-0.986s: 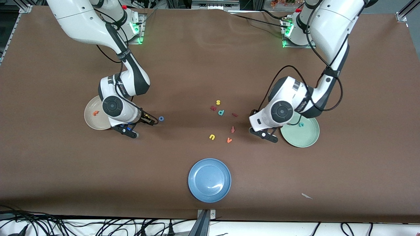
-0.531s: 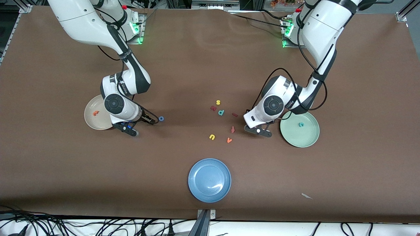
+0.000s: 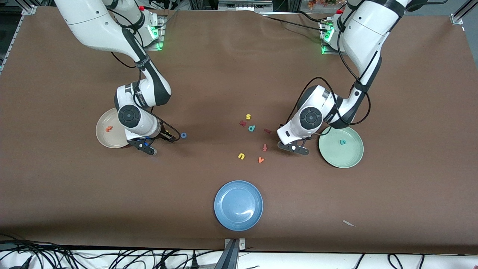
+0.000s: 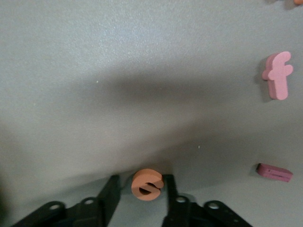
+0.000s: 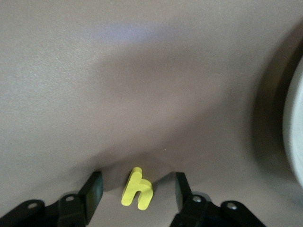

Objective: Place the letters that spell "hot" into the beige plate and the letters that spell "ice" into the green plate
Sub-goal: 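Grasp and lift the yellow h while the left gripper lifts the orange e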

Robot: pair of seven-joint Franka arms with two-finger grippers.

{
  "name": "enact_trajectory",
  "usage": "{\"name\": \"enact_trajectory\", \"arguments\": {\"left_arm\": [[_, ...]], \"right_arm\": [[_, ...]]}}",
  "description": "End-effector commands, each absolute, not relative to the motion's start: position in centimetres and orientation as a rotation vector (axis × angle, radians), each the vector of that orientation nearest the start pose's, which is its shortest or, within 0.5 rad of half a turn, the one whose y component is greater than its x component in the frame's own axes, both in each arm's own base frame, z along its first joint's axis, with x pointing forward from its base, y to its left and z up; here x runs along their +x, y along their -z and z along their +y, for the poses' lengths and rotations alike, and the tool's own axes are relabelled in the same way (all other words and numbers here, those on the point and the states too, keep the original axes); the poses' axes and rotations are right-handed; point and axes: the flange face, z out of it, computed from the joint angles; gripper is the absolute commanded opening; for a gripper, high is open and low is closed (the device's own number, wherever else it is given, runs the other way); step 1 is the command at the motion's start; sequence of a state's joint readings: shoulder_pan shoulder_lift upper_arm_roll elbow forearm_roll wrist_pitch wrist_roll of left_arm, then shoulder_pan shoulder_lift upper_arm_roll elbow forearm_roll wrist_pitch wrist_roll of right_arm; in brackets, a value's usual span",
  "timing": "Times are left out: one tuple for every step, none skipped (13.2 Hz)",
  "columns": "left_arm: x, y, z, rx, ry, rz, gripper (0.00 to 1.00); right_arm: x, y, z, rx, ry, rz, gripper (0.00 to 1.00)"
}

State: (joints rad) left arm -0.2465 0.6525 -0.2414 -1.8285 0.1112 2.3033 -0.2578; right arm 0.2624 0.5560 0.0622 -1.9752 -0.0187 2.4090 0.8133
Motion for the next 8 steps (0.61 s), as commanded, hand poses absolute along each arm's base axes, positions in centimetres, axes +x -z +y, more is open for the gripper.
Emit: {"name": "enact_trajectory", "arguments": {"left_arm": [[55.3,-16.8,-28.9,-3.121,-0.259,0.436,0.00],[55.7,-17.3,-28.7,-3.122,-0.251,0.432,0.00],[56.1,-18.3,-28.6,-3.127,-0.228,0.427,0.00],[56.5,-19.5,-28.2,-3.127,-0.214,0.423,0.00],[57.0,-20.6,-27.6,-3.122,-0.215,0.411,0.00],[57.8,-21.7,-26.7,-3.117,-0.226,0.387,0.00],[58.5,-22.7,-26.0,-3.109,-0.242,0.400,0.00],[59.4,-23.6,-25.2,-3.098,-0.264,0.456,0.00]], "right_arm": [[56.0,-17.7,19.0,-3.073,-0.179,0.812,0.58],[56.0,-17.7,19.0,-3.073,-0.179,0.812,0.53],[56.0,-17.7,19.0,-3.074,-0.181,0.810,0.45],[56.0,-17.6,19.0,-3.075,-0.184,0.808,0.35],[56.0,-17.6,19.0,-3.077,-0.184,0.798,0.25],[56.0,-17.7,18.9,-3.079,-0.188,0.796,0.13],[56.0,-17.7,19.0,-3.082,-0.192,0.791,0.07],[56.2,-18.0,18.9,-3.081,-0.188,0.789,0.00]]}}
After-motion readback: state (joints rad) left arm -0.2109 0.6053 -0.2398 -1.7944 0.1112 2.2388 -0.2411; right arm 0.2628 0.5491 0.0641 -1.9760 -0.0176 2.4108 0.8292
